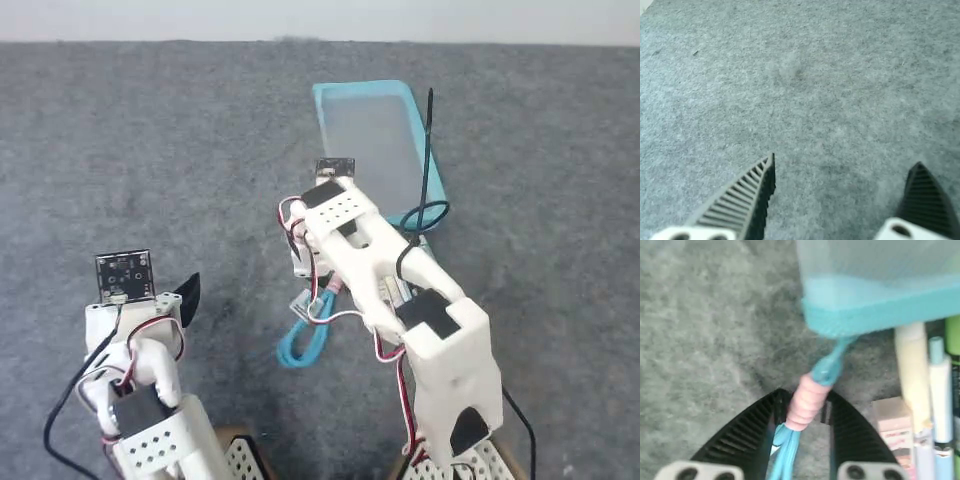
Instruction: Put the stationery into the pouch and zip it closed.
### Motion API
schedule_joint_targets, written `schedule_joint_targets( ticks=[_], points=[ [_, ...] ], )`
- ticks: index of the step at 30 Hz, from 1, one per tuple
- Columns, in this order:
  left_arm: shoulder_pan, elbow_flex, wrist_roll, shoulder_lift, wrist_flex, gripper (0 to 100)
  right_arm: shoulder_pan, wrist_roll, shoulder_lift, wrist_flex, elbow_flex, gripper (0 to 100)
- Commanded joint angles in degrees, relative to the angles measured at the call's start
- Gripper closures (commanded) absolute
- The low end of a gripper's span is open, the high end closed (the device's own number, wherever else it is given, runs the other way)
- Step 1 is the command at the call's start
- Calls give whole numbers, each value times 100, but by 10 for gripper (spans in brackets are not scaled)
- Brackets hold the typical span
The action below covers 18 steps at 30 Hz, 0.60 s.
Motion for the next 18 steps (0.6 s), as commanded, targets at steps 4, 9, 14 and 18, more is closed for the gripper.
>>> schedule_joint_targets(
  ticks=[4, 9, 14, 18],
  points=[
    [9, -66, -70, -114, -158, 614, 444, 1081, -48, 620, -862, 992],
    [18, -92, -70, -114, -176, 614, 980, 2673, -48, 1068, -1732, 991],
    [44, -400, -255, -105, -123, 614, 1130, 4018, -101, 2756, -3253, 991],
    [220, -1121, -290, -88, 308, 614, 848, 4413, -840, 2695, -3341, 991]
  ],
)
